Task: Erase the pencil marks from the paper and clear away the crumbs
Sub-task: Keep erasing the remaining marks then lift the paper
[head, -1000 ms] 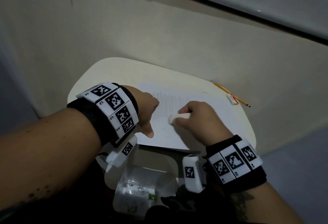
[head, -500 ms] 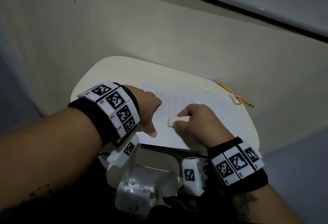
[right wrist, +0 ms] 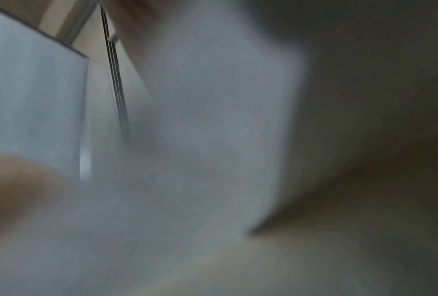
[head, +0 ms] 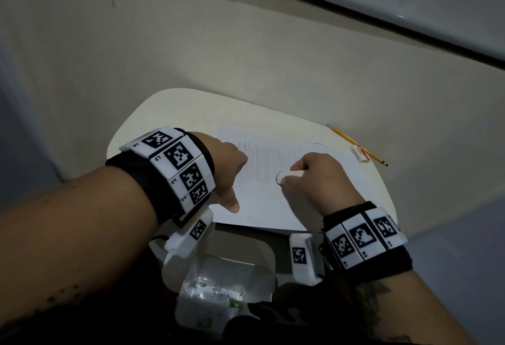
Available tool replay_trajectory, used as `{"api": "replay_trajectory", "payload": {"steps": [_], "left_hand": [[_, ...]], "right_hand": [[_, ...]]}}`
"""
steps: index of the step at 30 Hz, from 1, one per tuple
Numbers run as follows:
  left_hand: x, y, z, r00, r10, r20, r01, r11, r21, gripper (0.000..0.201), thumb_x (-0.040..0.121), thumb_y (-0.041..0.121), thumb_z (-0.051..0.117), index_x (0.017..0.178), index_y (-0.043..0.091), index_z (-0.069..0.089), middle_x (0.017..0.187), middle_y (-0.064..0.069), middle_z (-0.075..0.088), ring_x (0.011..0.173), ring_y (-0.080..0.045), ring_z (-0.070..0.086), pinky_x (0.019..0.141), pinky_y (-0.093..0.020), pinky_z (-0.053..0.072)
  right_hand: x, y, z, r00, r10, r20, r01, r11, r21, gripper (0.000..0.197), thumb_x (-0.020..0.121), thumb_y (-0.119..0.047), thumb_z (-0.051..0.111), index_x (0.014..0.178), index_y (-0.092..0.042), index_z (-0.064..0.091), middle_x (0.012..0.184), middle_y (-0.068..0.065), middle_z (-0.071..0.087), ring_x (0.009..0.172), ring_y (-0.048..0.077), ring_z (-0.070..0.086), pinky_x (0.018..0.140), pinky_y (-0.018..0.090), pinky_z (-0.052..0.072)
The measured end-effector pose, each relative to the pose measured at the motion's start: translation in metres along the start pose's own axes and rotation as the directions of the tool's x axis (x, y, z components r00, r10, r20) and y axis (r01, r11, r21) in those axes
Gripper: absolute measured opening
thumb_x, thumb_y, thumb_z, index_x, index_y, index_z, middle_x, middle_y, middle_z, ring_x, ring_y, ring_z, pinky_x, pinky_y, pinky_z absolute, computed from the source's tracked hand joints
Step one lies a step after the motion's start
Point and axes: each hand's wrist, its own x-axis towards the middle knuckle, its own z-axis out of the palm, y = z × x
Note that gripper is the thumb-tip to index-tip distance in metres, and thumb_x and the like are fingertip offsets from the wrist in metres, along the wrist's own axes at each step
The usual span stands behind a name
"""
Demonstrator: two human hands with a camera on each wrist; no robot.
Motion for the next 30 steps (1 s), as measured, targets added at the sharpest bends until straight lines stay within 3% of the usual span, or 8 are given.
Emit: {"api": "replay_trajectory", "payload": {"steps": [5, 11, 16, 20, 23, 25, 27, 30], "left_hand": [[0.001, -0.001, 0.000, 1.000, -0.008, 0.005, 0.008, 1.000, -0.014, 0.099, 0.065, 0.071, 0.074, 0.142, 0.020, 0.037, 0.138, 0.001, 0.046, 0.119, -0.026, 0.053, 0.096, -0.045, 0.047], [-0.001, 0.000, 0.000, 1.000, -0.004, 0.004, 0.004, 1.000, -0.017, 0.095, 0.067, 0.068, 0.074, 0.140, 0.018, 0.039, 0.134, 0.002, 0.047, 0.118, -0.026, 0.053, 0.094, -0.042, 0.047], [-0.003, -0.002, 0.001, 1.000, -0.005, -0.009, 0.005, 0.998, -0.057, 0.097, 0.066, 0.068, 0.075, 0.141, 0.019, 0.039, 0.139, 0.002, 0.047, 0.121, -0.026, 0.052, 0.098, -0.045, 0.046], [-0.005, -0.003, 0.005, 0.999, -0.003, -0.039, -0.001, 0.993, -0.119, 0.093, 0.069, 0.062, 0.077, 0.140, 0.016, 0.040, 0.139, 0.000, 0.047, 0.121, -0.026, 0.053, 0.099, -0.045, 0.046], [-0.006, -0.005, 0.008, 0.999, 0.002, -0.053, -0.011, 0.988, -0.155, 0.092, 0.068, 0.062, 0.078, 0.139, 0.014, 0.041, 0.138, -0.001, 0.047, 0.120, -0.026, 0.054, 0.099, -0.045, 0.046], [-0.006, -0.009, 0.010, 0.999, 0.015, -0.040, -0.021, 0.987, -0.156, 0.093, 0.070, 0.062, 0.076, 0.141, 0.014, 0.039, 0.143, -0.003, 0.043, 0.127, -0.026, 0.049, 0.103, -0.047, 0.043], [-0.008, -0.013, 0.011, 0.999, 0.027, -0.021, -0.030, 0.987, -0.159, 0.094, 0.075, 0.058, 0.074, 0.147, 0.016, 0.032, 0.155, -0.003, 0.030, 0.138, -0.024, 0.037, 0.109, -0.047, 0.037], [-0.010, -0.017, 0.009, 0.999, 0.045, -0.011, -0.046, 0.985, -0.166, 0.100, 0.081, 0.051, 0.072, 0.156, 0.021, 0.014, 0.163, 0.001, 0.015, 0.147, -0.021, 0.024, 0.115, -0.045, 0.029]], "right_hand": [[-0.022, -0.016, 0.014, 0.977, -0.121, 0.174, 0.112, 0.992, 0.062, 0.025, 0.074, -0.038, 0.082, 0.085, -0.022, 0.066, 0.087, -0.007, 0.065, 0.078, 0.009, 0.060, 0.061, 0.021, 0.040], [-0.011, 0.001, -0.003, 1.000, -0.005, -0.007, 0.005, 0.999, -0.042, 0.024, 0.080, -0.034, 0.077, 0.095, -0.018, 0.066, 0.095, -0.003, 0.064, 0.092, 0.015, 0.060, 0.074, 0.025, 0.042], [-0.032, -0.014, 0.012, 0.974, -0.112, 0.195, 0.095, 0.991, 0.095, 0.025, 0.074, -0.036, 0.082, 0.085, -0.020, 0.066, 0.080, -0.006, 0.066, 0.067, 0.005, 0.060, 0.056, 0.018, 0.041], [-0.020, -0.006, 0.005, 0.999, -0.030, 0.044, 0.032, 0.998, -0.052, 0.023, 0.079, -0.036, 0.077, 0.089, -0.020, 0.064, 0.089, -0.006, 0.062, 0.084, 0.012, 0.059, 0.068, 0.025, 0.042], [-0.019, -0.015, 0.004, 0.995, -0.099, 0.023, 0.100, 0.993, -0.062, 0.023, 0.080, -0.033, 0.077, 0.092, -0.020, 0.062, 0.093, -0.006, 0.060, 0.087, 0.012, 0.055, 0.067, 0.023, 0.038], [-0.026, -0.027, 0.014, 0.980, -0.155, 0.122, 0.153, 0.988, 0.028, 0.024, 0.077, -0.035, 0.080, 0.087, -0.021, 0.063, 0.090, -0.007, 0.063, 0.082, 0.010, 0.058, 0.062, 0.020, 0.038], [-0.031, -0.032, 0.022, 0.972, -0.126, 0.199, 0.111, 0.990, 0.086, 0.025, 0.075, -0.037, 0.081, 0.083, -0.021, 0.063, 0.085, -0.006, 0.065, 0.077, 0.011, 0.061, 0.060, 0.023, 0.041], [-0.023, -0.025, 0.018, 0.993, -0.038, 0.115, 0.037, 0.999, 0.017, 0.024, 0.076, -0.037, 0.078, 0.084, -0.021, 0.063, 0.088, -0.004, 0.065, 0.080, 0.012, 0.061, 0.064, 0.024, 0.043]]}}
